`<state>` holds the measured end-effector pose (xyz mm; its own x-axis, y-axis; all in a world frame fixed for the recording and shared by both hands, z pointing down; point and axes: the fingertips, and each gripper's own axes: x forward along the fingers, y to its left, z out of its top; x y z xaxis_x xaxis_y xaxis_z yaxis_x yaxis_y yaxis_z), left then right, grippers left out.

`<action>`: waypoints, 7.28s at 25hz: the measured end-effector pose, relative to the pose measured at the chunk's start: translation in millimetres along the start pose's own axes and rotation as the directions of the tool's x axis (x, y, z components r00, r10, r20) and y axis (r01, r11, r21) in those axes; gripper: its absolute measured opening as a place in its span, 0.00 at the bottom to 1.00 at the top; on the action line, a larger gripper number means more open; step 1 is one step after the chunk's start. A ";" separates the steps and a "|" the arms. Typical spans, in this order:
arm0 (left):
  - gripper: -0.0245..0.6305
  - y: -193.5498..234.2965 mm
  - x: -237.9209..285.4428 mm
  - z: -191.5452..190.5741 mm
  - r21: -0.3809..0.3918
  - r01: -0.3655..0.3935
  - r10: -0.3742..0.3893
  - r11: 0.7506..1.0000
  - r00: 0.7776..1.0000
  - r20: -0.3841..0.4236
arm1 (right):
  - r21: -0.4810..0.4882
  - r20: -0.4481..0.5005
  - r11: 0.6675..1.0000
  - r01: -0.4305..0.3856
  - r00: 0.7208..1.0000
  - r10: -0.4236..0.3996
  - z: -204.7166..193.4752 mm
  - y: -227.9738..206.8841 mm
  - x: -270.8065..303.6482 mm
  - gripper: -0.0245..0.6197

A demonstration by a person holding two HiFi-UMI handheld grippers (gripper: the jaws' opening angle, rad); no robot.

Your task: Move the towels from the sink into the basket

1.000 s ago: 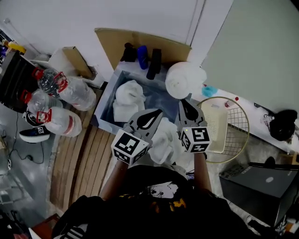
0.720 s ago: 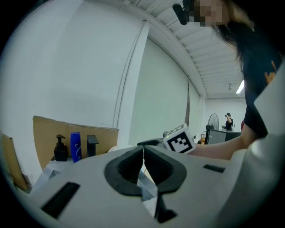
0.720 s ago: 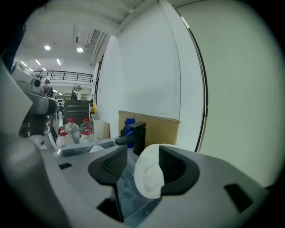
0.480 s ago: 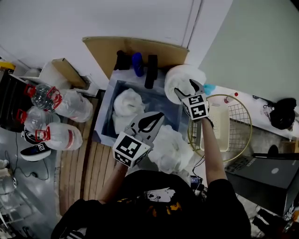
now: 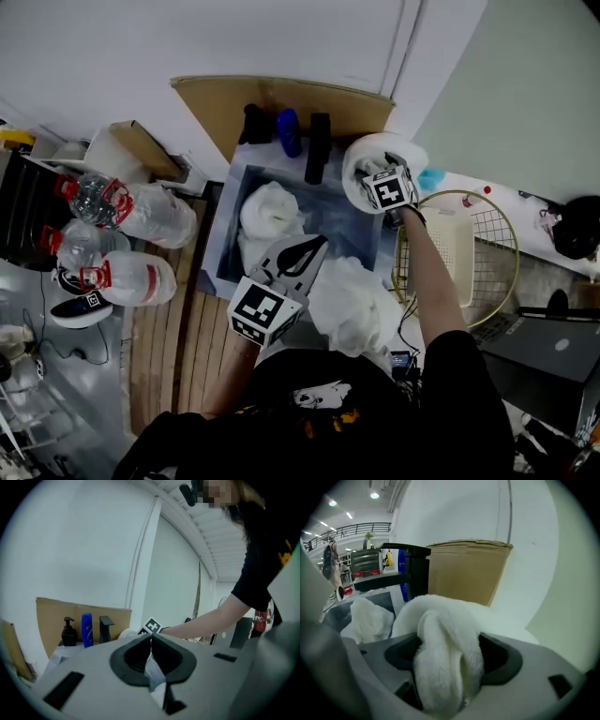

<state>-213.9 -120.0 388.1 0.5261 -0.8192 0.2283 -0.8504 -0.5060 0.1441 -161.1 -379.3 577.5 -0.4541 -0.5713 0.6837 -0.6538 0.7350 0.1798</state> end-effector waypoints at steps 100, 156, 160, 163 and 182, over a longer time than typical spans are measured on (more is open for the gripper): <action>0.05 -254.0 182.2 -7.8 0.091 0.188 -0.177 0.978 0.978 -0.110 | 0.473 0.430 0.878 -0.071 0.889 -0.159 -208.4 -93.1 -343.3 0.26; 0.05 -72.0 -94.4 -46.9 0.022 0.187 -0.186 0.982 0.982 -0.013 | 0.259 0.043 0.915 0.310 0.942 -0.332 -133.9 188.7 -279.9 0.23; 0.05 -80.2 -86.5 -42.9 0.038 0.194 -0.194 0.980 0.981 -0.016 | 0.228 0.126 0.917 0.326 0.924 -0.360 -109.6 180.5 -302.8 0.22; 0.05 -89.8 -77.0 -35.1 0.058 0.209 -0.208 0.976 0.978 -0.012 | 0.245 0.187 0.905 0.347 0.899 -0.395 -93.5 164.3 -323.9 0.22; 0.05 -187.2 76.2 23.8 0.126 0.275 -0.280 0.953 0.960 0.022 | 0.310 0.379 0.857 0.413 0.773 -0.509 -85.6 -31.5 -416.9 0.21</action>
<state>-14.7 -94.1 355.6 0.7428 -0.6507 0.1577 -0.6663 -0.7416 0.0786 100.6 -133.0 347.3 -0.2473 -0.9542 0.1685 -0.9350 0.2806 0.2170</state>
